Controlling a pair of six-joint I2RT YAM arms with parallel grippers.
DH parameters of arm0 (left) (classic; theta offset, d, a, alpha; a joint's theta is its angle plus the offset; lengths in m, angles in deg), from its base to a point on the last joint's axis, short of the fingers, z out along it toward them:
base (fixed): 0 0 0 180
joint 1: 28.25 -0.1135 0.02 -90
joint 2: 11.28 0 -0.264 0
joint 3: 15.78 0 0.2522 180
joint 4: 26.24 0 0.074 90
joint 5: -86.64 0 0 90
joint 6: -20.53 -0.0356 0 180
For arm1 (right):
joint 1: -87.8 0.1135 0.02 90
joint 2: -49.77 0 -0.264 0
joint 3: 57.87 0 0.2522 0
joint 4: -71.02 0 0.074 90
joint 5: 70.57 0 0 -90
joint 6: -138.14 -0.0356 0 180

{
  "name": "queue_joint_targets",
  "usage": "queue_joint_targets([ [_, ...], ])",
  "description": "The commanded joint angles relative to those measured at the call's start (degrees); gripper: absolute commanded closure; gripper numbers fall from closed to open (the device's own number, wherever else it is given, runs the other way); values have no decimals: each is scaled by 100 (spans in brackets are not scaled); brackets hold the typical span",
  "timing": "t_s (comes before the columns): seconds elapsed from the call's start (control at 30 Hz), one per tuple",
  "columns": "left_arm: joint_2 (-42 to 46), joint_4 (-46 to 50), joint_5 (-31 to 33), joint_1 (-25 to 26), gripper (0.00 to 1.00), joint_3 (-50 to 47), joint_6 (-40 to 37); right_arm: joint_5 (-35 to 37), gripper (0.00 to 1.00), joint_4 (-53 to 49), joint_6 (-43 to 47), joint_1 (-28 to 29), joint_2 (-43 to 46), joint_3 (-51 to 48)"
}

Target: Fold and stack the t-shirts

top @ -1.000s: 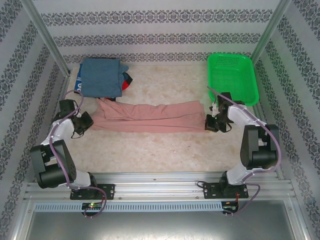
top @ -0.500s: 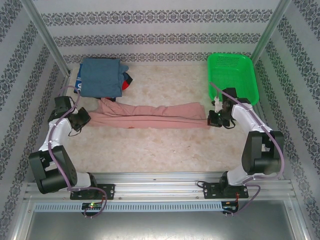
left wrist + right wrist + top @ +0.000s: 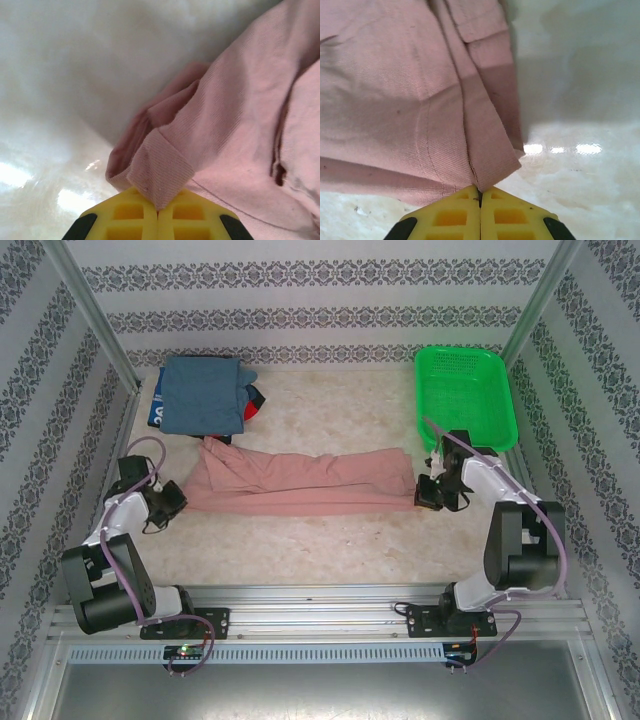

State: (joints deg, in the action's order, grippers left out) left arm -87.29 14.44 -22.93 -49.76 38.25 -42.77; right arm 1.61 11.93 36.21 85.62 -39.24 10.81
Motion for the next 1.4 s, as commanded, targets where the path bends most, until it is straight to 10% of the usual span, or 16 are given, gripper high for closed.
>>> queue_joint_targets([
  [0.0,31,-222,300,-141,100,-159,193,352,90,44,-498,-117,-315,-172],
  [0.57,-50,-244,-21,-159,100,-514,166,539,68,700,-1736,107,1183,-1059],
  [1.37,-166,-63,9,-162,100,-388,204,-300,60,1933,-2398,297,352,-1482],
])
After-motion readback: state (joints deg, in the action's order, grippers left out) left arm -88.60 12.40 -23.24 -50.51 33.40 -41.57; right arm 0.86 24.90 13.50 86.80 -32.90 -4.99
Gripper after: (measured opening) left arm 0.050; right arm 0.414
